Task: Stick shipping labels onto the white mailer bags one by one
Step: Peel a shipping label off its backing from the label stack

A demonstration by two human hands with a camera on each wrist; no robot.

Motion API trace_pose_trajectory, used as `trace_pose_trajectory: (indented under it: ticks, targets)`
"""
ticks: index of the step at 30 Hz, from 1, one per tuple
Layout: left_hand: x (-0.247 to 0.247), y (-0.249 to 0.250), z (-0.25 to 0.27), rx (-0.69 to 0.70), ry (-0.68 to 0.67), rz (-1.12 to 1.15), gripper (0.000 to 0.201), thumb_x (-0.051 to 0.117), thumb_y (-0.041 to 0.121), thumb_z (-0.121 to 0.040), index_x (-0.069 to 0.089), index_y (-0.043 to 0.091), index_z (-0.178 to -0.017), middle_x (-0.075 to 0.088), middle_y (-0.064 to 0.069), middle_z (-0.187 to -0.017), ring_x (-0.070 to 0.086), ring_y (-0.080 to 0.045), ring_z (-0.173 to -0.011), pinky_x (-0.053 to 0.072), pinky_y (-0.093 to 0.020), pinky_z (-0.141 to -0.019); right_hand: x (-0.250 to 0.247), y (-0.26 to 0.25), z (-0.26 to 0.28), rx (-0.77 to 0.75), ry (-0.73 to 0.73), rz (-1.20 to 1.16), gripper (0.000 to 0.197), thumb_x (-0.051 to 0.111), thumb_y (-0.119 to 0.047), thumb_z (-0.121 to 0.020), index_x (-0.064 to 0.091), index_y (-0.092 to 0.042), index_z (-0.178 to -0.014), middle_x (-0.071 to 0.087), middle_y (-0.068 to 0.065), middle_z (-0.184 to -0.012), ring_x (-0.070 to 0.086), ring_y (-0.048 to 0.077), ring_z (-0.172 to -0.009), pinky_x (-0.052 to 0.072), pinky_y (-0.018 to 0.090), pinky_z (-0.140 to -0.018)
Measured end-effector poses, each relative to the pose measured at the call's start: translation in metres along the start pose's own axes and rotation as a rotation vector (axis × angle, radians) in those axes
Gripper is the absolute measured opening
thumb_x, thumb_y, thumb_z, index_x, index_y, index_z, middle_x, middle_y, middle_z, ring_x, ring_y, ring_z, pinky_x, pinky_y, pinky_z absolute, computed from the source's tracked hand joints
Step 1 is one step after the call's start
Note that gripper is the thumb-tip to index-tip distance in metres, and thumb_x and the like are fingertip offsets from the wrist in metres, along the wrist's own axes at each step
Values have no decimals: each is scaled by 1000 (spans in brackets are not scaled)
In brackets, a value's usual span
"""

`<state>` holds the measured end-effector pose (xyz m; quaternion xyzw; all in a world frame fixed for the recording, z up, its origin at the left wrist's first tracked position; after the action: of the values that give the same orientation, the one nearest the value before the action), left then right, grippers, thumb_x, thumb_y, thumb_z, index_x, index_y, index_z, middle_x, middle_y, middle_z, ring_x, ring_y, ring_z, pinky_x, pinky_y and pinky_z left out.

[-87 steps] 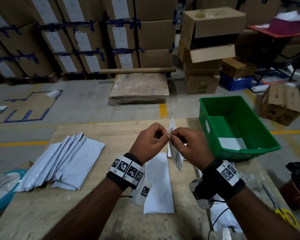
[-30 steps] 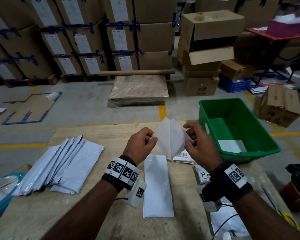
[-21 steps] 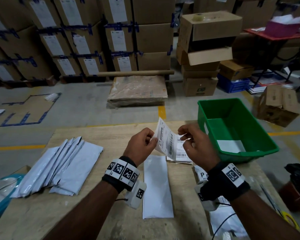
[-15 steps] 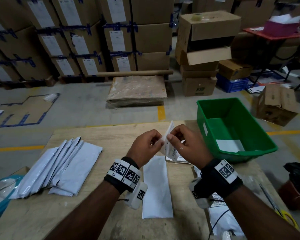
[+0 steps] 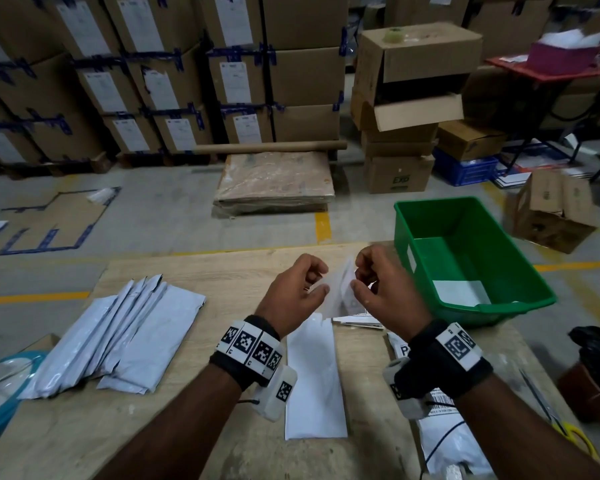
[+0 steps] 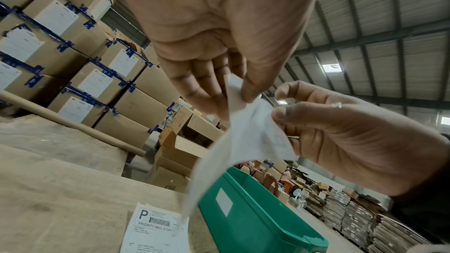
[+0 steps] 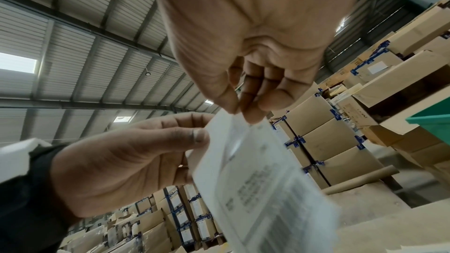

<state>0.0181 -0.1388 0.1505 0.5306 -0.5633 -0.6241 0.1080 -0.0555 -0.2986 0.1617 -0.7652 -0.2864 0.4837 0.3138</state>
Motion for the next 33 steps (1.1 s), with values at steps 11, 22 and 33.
trace_pose_trajectory:
  ticks: [11, 22, 33]
  targets:
    - [1, 0, -11, 10, 68, -101, 8, 62, 23, -91, 60, 17, -85, 59, 11, -72, 51, -1, -63, 44, -18, -62, -1, 2, 2, 1, -2, -20, 24, 63, -3, -83, 48, -16, -96, 56, -5, -79, 54, 10, -69, 50, 31, -63]
    - [-14, -23, -6, -75, 128, -132, 12, 58, 25, -93, 57, 15, -86, 55, 13, -70, 49, -1, -63, 38, -17, -60, -16, 25, 6, 62, 39, -63, 28, 64, 0, -83, 48, -20, -95, 57, 5, -79, 49, 6, -62, 43, 14, -61]
    - [-28, -40, -11, -106, 174, -193, 11, 57, 25, -93, 56, 17, -86, 56, 13, -74, 51, -3, -66, 38, -24, -62, -36, 47, 13, 118, 102, -62, 29, 65, 1, -82, 49, -18, -96, 57, -2, -75, 52, 0, -61, 45, 17, -63]
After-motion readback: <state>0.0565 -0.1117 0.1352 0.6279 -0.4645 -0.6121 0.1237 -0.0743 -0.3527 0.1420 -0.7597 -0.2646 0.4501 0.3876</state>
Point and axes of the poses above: each hand's wrist, its own z-axis away from the middle knuckle, its own x-axis out of the palm, y = z × x, the point moved 4 cm from there along -z, towards the middle knuckle
